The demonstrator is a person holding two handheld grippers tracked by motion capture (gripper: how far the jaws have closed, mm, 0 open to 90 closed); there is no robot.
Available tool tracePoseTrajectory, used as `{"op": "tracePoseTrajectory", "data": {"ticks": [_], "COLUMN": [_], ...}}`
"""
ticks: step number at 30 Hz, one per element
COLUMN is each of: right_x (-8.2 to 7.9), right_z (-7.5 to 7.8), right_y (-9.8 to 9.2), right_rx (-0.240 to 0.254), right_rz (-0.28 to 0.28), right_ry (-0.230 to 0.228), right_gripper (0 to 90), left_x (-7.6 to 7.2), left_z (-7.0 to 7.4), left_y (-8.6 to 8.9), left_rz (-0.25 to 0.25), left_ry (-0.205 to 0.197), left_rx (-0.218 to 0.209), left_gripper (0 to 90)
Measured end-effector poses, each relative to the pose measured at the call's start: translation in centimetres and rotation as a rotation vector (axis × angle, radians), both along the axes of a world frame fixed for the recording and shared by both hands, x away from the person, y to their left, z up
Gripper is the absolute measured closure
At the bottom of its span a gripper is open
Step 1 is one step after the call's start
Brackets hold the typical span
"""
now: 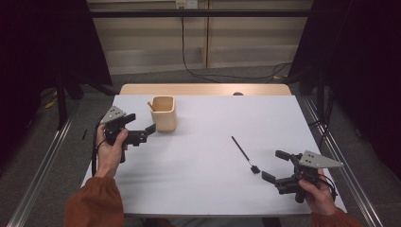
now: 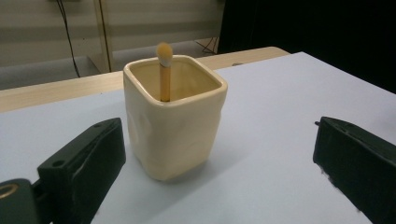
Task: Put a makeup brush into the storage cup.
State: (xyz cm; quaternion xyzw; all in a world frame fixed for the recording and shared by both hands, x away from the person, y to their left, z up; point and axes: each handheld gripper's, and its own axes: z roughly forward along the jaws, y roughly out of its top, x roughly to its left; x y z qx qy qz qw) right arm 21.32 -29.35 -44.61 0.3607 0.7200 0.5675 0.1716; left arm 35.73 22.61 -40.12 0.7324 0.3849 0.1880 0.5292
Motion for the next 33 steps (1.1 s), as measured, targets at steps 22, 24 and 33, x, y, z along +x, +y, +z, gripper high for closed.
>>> {"op": "tracePoseTrajectory", "data": {"ticks": [22,24,33], "right_x": [0.0,0.0,0.0], "right_z": [0.0,0.0,0.0], "right_y": [0.0,0.0,0.1], "right_rx": [0.0,0.0,0.003], "right_rz": [-0.007,-0.009,-0.008], "right_ry": [0.0,0.003,0.003], "right_gripper": [0.4,0.4,0.4], "left_x": [-5.4,-6.1,-7.8], "left_z": [-1.0,-1.0,-2.1], "left_y": [-0.4,-0.5,-0.7], "left_rz": [-0.014,-0.02,-0.021], "left_ry": [-0.055,-0.065,-0.054], "left_rx": [-0.007,-0.005,-0.007], "left_gripper": [2.6,2.2,2.2]}}
